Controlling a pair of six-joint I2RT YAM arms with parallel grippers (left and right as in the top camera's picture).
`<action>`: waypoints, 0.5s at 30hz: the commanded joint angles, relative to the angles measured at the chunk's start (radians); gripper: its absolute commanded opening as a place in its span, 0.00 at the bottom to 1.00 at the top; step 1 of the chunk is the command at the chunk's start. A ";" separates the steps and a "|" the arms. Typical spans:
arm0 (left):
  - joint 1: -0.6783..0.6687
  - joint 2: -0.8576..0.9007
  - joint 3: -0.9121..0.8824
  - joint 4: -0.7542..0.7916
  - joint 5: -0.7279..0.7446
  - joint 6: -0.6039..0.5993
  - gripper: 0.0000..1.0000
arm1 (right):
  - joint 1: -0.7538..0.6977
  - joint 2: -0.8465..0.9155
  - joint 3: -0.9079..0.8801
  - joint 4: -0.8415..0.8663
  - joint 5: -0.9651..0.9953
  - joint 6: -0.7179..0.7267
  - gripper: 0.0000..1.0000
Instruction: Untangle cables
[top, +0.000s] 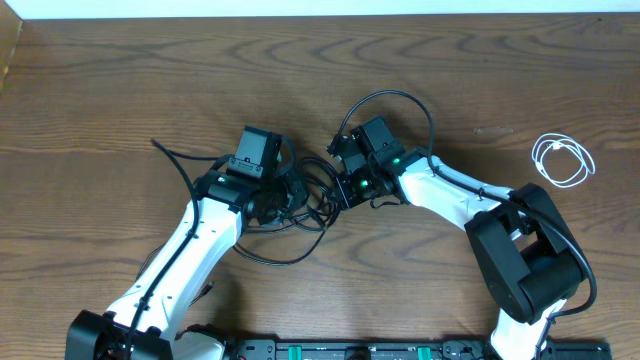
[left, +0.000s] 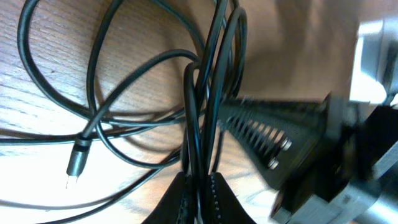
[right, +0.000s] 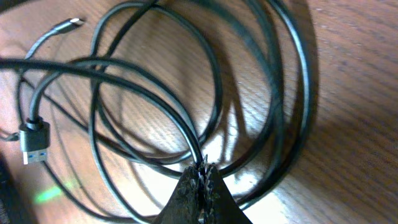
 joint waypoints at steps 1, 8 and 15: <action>0.005 -0.014 -0.005 -0.035 0.012 0.186 0.10 | 0.003 0.013 -0.002 -0.006 0.063 -0.021 0.01; 0.005 -0.014 -0.006 -0.159 -0.255 0.196 0.11 | 0.003 0.013 -0.002 -0.016 0.148 -0.022 0.01; 0.005 -0.014 -0.006 -0.228 -0.392 0.100 0.13 | 0.003 0.013 -0.002 -0.017 0.148 -0.021 0.01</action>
